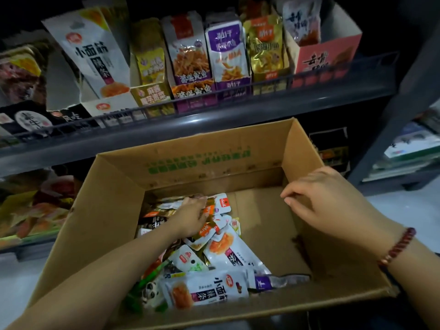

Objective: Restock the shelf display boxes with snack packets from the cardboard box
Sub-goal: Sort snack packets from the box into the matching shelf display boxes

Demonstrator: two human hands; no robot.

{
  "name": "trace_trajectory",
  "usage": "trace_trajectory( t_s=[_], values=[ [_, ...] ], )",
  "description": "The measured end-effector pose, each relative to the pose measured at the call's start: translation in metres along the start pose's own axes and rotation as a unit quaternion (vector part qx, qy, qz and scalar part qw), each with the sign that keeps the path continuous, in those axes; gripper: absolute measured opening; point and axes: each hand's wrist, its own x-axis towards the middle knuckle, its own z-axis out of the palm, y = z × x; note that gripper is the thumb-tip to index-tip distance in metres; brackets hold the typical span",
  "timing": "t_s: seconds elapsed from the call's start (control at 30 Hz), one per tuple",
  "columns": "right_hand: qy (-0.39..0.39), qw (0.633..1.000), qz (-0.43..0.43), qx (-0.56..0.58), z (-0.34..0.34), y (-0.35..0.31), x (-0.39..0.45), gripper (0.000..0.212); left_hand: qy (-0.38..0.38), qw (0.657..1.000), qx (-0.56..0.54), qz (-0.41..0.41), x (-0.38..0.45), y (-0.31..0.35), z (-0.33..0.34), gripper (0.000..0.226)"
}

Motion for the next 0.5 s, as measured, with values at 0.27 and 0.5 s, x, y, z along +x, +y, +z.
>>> trace_trajectory(
  t_s=[0.27,0.5],
  values=[
    [0.033,0.999,-0.01,0.007,0.009,0.003,0.003,0.02,-0.008,0.998,-0.02,-0.054,0.018,-0.029,0.018,0.045],
    [0.059,0.998,-0.025,-0.005,0.009,0.002,0.005,0.011,0.157,0.984,-0.078,-0.012,0.008,-0.027,0.03,0.034]
  ],
)
